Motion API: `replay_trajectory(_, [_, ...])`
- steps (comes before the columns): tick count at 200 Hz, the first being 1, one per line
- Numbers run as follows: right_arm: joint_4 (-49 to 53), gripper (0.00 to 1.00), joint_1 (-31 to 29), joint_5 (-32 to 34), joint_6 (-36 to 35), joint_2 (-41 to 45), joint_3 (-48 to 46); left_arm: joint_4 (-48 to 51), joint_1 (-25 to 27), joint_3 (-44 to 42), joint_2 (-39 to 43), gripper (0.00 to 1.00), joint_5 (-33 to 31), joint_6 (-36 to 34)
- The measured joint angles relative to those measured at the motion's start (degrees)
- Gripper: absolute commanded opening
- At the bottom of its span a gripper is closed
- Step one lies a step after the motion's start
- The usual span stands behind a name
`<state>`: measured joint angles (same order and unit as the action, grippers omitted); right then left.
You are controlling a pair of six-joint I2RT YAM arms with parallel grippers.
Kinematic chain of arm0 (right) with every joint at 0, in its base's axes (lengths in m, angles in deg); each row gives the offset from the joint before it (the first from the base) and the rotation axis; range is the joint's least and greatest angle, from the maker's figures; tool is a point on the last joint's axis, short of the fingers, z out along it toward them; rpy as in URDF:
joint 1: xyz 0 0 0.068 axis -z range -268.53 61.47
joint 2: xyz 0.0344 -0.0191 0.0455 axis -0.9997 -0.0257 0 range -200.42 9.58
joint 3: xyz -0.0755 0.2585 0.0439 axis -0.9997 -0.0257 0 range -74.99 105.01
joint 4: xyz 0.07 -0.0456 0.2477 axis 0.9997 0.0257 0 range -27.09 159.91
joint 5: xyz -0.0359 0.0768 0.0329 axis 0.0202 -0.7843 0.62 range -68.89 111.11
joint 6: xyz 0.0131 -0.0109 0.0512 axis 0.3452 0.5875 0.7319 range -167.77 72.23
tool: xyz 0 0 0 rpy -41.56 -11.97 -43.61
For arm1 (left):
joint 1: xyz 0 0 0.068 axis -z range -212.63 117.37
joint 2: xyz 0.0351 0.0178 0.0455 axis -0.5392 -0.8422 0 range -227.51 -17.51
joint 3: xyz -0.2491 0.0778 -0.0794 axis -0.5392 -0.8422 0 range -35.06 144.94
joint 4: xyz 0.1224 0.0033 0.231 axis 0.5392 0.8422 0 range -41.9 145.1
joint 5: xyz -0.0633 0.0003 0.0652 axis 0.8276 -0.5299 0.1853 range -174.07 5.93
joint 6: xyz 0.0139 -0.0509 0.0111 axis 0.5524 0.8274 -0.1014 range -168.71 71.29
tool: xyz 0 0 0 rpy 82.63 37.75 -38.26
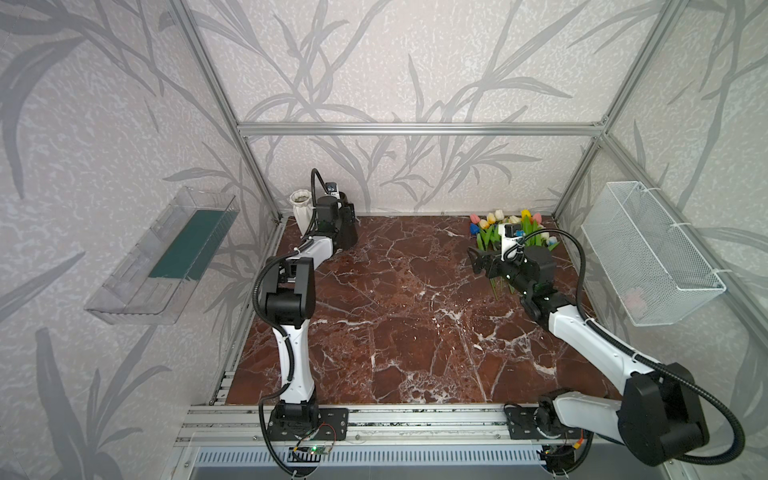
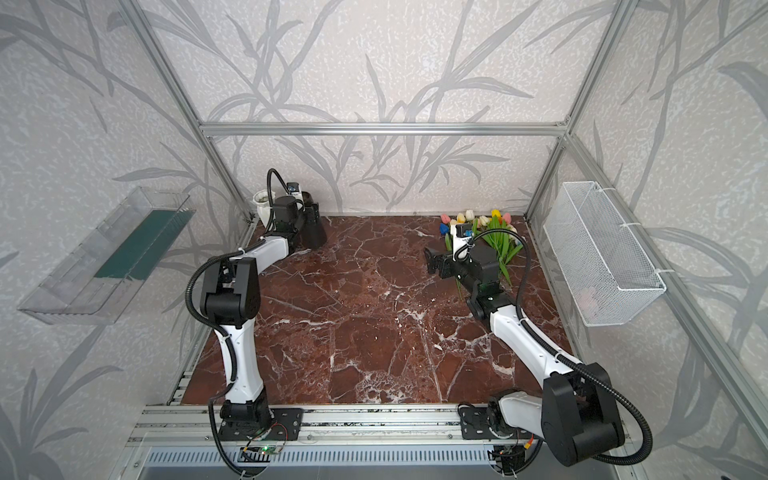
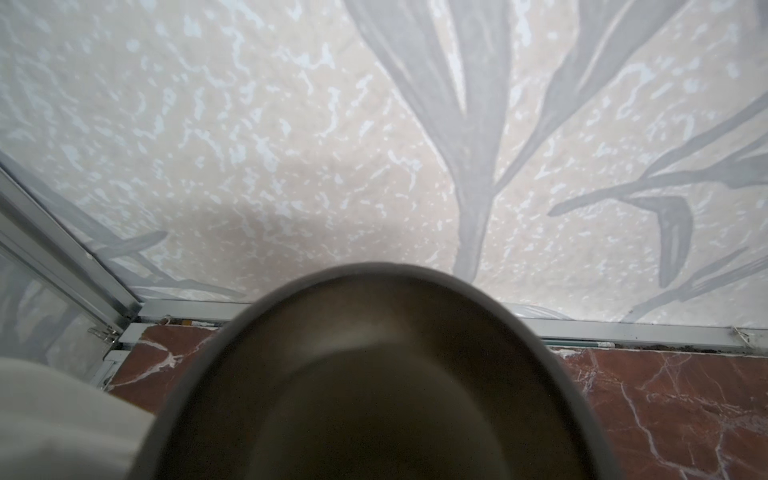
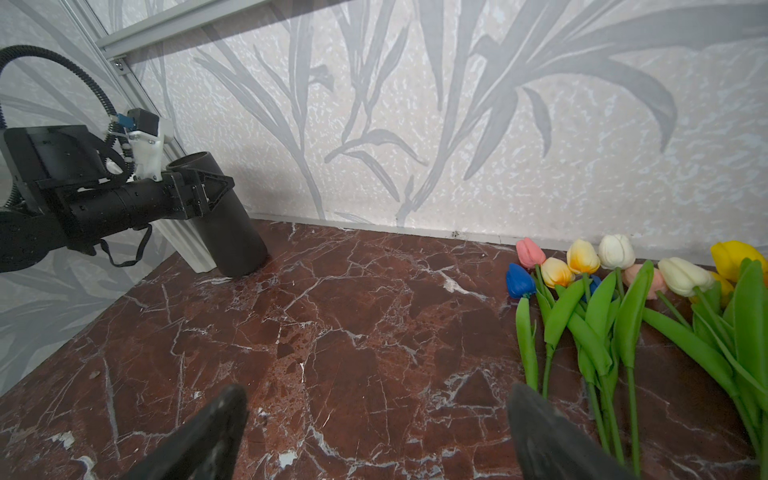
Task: Arrange the flowers into the vase
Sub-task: 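Grasp the dark brown vase with the left gripper while the right reaches toward tulips, then carry the brown vase to table center with left gripper while right lowers onto stems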
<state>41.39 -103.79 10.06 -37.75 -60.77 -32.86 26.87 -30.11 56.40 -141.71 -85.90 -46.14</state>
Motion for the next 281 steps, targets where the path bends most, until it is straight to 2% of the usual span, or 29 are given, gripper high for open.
replay_trajectory(19, [-0.46,0.98,0.0,0.0,-0.48,1.01,-0.7,-0.31,0.0,0.39,-0.42,0.56,0.0,0.0])
replay_trajectory(39, [-0.68,0.98,0.0,0.0,-0.87,1.77,-0.9,-0.44,0.0,0.39,-0.42,0.38,0.42,0.07])
replay_trajectory(63, [-1.18,0.98,0.0,0.0,-1.11,1.95,-0.92,-1.46,-0.04,-0.24,-0.37,0.25,1.44,0.24])
replay_trajectory(97, [-2.51,0.97,0.0,-0.02,-1.03,2.19,-1.73,-5.01,-0.33,-5.62,2.25,0.17,2.95,0.68])
replay_trajectory(125, [-5.05,0.96,-0.09,-0.61,-0.61,3.26,-4.24,-7.96,0.46,-12.9,6.84,0.13,4.81,1.01])
replay_trajectory(152, [-5.27,0.97,-0.39,-1.49,-2.56,4.92,-6.12,-8.2,3.45,-19.04,11.74,0.1,6.91,1.01])
replay_trajectory(189, [-5.66,0.97,-0.48,-1.01,-6.03,9.68,-9.14,-6.91,11.47,-23.41,15.96,0.09,11.63,0.92])
replay_trajectory(236, [-4.87,0.97,-0.5,0.07,-6.67,17.81,-14.21,-8.87,22.01,-27.82,18.82,0.08,19.04,1.03])
replay_trajectory(281, [-1.29,0.97,-0.48,0.22,-4.81,22.97,-14.38,-8.76,27.43,-27.87,18.82,0.09,21.22,-1.6])
